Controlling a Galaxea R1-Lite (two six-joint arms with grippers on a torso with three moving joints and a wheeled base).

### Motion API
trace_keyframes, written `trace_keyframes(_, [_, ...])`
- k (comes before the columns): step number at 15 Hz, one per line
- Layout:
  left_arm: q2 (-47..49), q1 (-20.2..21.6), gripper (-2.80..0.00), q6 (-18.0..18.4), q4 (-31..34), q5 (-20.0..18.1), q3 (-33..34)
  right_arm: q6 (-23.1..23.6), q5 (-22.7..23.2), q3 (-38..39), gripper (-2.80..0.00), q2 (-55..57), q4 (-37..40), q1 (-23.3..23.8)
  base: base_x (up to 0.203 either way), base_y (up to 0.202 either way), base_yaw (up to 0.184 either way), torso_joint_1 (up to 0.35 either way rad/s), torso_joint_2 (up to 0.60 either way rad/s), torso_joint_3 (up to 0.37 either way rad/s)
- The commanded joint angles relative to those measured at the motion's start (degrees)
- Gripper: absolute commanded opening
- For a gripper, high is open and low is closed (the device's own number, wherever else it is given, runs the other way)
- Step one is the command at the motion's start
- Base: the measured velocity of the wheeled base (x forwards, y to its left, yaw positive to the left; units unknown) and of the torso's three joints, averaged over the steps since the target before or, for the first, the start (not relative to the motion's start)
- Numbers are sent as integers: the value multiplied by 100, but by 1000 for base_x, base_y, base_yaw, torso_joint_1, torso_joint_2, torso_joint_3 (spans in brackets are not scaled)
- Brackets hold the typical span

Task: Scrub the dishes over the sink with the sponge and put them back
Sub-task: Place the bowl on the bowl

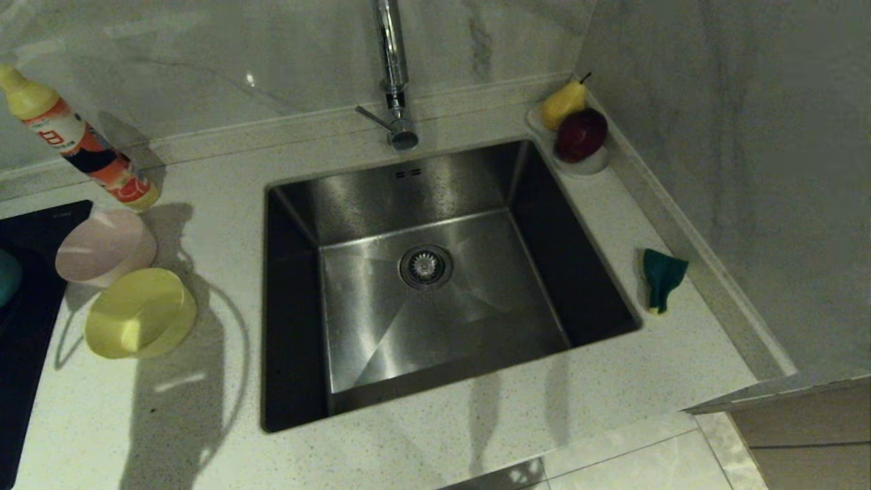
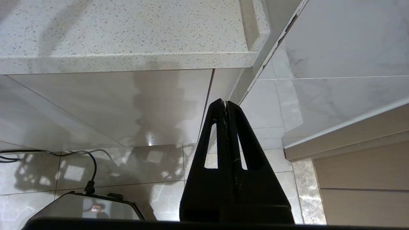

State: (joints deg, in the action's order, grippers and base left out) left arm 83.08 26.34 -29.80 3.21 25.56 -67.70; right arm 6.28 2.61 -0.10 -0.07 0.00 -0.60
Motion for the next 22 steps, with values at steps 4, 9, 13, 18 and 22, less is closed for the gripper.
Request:
trace_keyframes(4, [1025,1177,-280,-427,341,-758,-615,5,3,1,-280,-19,0,-2,0,0,0,0,0,0])
trace_keyframes(9, [1322,1520,-280,-509,321,-1162,-722,5,3,1,-280,-19,0,-2,0,0,0,0,0,0])
trace_keyframes(13, [1376,1609,-280,-581,384,-1614,-679,5,3,1,-280,-19,0,-2,0,0,0,0,0,0])
trace_keyframes(18, [833,1264,-280,-562,845,-3143,-818,5,3,1,-280,-19,0,-2,0,0,0,0,0,0])
trace_keyframes(22, [905,718,-280,-91,939,-3217,-1029,5,3,1,-280,-19,0,-2,0,0,0,0,0,0])
